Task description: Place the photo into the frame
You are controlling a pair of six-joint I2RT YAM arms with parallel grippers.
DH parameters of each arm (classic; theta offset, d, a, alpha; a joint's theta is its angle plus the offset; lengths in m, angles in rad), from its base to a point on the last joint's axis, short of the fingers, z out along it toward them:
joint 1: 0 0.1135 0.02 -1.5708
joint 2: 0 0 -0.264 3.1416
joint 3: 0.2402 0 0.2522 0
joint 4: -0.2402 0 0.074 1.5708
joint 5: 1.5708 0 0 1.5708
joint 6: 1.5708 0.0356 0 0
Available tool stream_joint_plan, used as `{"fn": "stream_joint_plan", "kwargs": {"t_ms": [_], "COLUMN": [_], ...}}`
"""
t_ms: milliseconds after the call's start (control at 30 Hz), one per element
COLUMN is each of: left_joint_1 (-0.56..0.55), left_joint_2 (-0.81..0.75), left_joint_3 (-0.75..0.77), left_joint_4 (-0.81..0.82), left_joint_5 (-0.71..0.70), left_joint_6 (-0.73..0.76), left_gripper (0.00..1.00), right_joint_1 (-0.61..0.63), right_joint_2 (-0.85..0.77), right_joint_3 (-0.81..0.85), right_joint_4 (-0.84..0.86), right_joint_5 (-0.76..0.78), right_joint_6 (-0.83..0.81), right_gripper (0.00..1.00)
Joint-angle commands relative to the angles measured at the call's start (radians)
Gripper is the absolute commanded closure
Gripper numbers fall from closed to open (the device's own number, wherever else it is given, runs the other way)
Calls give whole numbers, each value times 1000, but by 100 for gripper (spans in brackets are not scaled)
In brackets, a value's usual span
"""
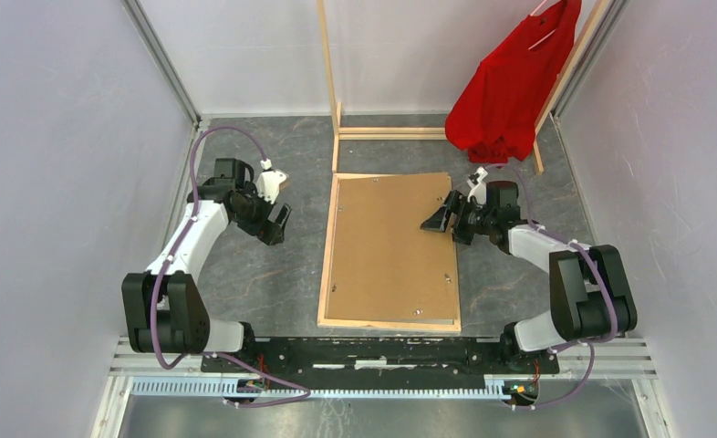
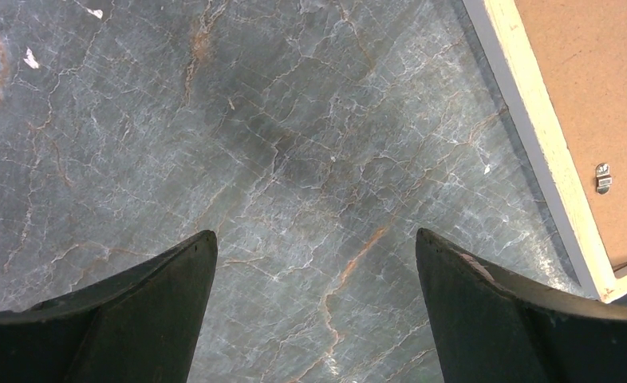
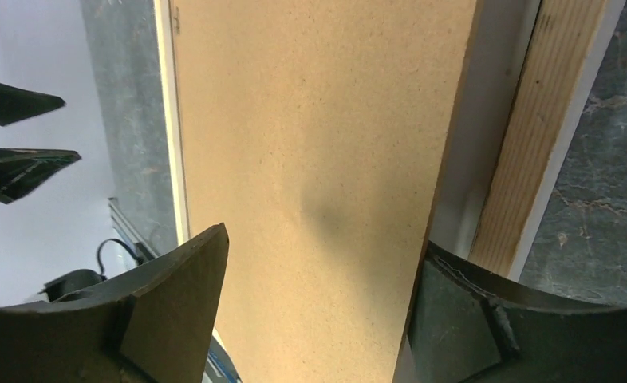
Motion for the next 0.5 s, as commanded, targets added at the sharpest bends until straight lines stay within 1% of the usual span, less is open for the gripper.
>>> {"fn": "stream_joint_plan", "kwargs": {"t_ms": [0,100,133,167,333,467], "left_joint_1": [-6,-6,-6,-6,-6,-6], "left_joint_2": [-33,-37,-40,-42,-57,-61], "left_joint_3": [-12,-19,-21,-22,-27,-32], "left_joint_4": [-3,-3,-4,-4,-4,-4], "left_joint_5": [18,21,21,19,11,12], "left_joint_6": [21,23,23,25,35,39], "left_gripper": [0,0,0,0,0,0], "right_joint_1": [40,80,90,98,137,159], "right_joint_2": [-26,-14,-12,-10,-37,-87], "right_joint_3": [71,111,127,141,250,291], "right_joint_4": [-94,-161,-184,-209,-420,-519], "right_joint_5": [45,78,90,116,301,415], "right_joint_6": [-109,-133,-140,-152,-229,-268], "right_gripper": [18,14,10,3,2,2]}}
